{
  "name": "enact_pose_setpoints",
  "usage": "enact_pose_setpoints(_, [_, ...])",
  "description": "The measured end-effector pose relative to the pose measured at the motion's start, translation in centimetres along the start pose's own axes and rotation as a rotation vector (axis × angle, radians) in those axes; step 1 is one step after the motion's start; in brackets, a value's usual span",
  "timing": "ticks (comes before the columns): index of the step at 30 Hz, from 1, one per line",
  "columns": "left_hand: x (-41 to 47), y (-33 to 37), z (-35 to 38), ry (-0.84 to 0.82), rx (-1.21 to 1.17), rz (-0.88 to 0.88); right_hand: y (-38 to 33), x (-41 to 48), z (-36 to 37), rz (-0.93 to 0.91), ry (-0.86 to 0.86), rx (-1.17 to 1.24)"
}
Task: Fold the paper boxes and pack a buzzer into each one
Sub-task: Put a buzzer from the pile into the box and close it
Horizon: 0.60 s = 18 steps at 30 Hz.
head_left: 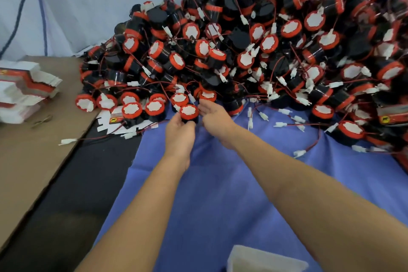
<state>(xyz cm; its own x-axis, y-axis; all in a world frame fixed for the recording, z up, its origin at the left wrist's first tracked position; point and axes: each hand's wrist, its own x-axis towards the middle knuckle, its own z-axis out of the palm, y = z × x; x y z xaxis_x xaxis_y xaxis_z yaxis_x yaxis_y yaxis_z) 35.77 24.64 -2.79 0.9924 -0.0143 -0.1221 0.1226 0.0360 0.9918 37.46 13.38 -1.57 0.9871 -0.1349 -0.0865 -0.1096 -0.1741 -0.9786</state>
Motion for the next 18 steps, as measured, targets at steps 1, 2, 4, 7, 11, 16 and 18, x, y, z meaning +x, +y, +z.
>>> enact_pose_setpoints(1, [1.0,-0.2,0.1,0.049,-0.004,0.021,0.2,0.9,0.6,-0.039,0.002,-0.023])
enact_pose_setpoints(2, [1.7,-0.5,0.1,0.091,0.002,0.049,0.8,1.4,0.9,-0.086,0.010,-0.067])
enact_pose_setpoints(4, [2.3,-1.7,-0.2,0.143,0.077,0.131,2.2,1.6,1.1,-0.141,0.052,-0.161])
enact_pose_setpoints(7, [2.4,-3.1,-0.3,0.148,0.162,0.232,3.5,1.7,1.1,-0.216,0.098,-0.299])
enact_pose_setpoints(11, [1.7,-3.0,0.2,0.202,0.090,0.247,2.4,0.1,0.4,-0.160,0.053,-0.229])
enact_pose_setpoints(16, [-2.8,-2.0,0.1,0.187,0.099,0.292,0.7,-6.6,-2.3,-0.106,0.040,-0.179])
enact_pose_setpoints(18, [-5.3,-1.2,0.0,0.155,0.087,0.328,0.0,-10.0,-3.8,-0.085,0.033,-0.116])
